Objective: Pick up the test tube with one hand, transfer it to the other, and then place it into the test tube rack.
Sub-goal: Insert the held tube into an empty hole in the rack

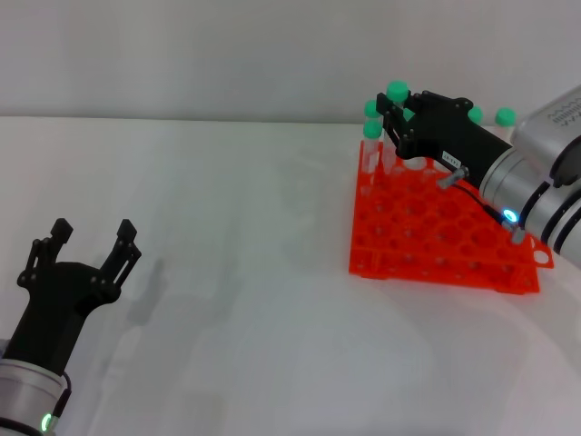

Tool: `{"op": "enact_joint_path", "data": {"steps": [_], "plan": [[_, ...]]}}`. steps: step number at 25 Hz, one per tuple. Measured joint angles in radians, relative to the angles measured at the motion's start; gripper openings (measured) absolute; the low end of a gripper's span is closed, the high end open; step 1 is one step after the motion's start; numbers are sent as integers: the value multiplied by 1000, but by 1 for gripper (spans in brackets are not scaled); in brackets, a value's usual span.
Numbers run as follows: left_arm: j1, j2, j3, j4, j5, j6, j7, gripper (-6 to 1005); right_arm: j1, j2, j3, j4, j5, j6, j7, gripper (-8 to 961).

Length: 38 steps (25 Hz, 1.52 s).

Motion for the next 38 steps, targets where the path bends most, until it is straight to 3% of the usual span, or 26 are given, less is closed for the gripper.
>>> {"op": "enact_joint_path", "data": {"steps": [10,38], "plan": [[-4,0,-2,0,0,0,3,881,22,0,-143,-3,236,10,-117,227],[2,-2,2,5,1,-7,-1,881,12,0,-161,-14,278,37,-131,242]]}}
